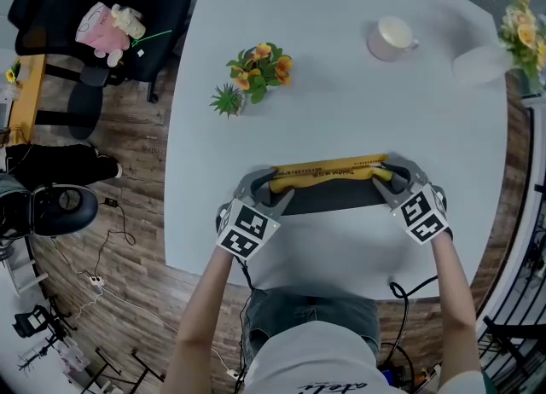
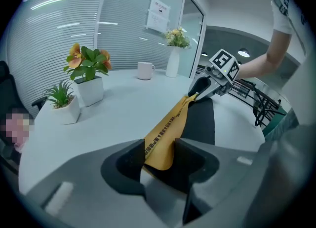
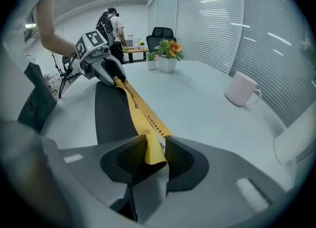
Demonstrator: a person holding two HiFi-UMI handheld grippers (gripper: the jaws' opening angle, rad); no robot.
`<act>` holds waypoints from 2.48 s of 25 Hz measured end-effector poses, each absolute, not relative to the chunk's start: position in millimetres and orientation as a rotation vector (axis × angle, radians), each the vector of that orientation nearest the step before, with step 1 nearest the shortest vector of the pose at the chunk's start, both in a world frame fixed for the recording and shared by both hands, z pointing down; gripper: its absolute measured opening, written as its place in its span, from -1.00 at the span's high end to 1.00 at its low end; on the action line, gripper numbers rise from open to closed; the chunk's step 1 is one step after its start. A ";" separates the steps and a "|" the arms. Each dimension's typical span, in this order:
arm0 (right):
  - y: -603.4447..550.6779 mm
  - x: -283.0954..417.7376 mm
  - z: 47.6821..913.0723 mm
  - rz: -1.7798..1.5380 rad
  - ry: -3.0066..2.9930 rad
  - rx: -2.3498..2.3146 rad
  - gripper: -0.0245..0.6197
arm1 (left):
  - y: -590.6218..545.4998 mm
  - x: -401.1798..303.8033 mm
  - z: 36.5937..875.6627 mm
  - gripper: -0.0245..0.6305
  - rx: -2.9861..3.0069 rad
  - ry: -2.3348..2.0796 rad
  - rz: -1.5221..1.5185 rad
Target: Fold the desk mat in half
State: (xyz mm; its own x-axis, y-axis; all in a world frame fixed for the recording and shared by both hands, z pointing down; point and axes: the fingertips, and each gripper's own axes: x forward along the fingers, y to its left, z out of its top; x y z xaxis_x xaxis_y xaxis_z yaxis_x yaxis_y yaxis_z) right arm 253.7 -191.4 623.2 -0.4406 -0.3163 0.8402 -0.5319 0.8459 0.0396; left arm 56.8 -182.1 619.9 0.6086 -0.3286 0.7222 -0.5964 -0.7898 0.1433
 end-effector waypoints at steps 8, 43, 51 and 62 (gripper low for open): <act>-200.0 256.6 624.5 0.296 -2.061 0.730 0.31 | -197.9 47.9 615.3 0.28 2.407 -0.907 0.907; -225.9 248.8 445.4 0.083 -2.206 1.606 0.16 | -212.1 -2.0 444.3 0.25 2.397 -1.559 0.380; -213.2 248.8 376.4 -0.024 -2.257 1.767 0.36 | -209.0 -9.4 376.5 0.28 2.466 -1.703 0.242; -192.7 260.6 325.3 -0.125 -2.275 1.919 0.85 | -203.4 -3.6 326.1 0.80 2.474 -1.812 0.076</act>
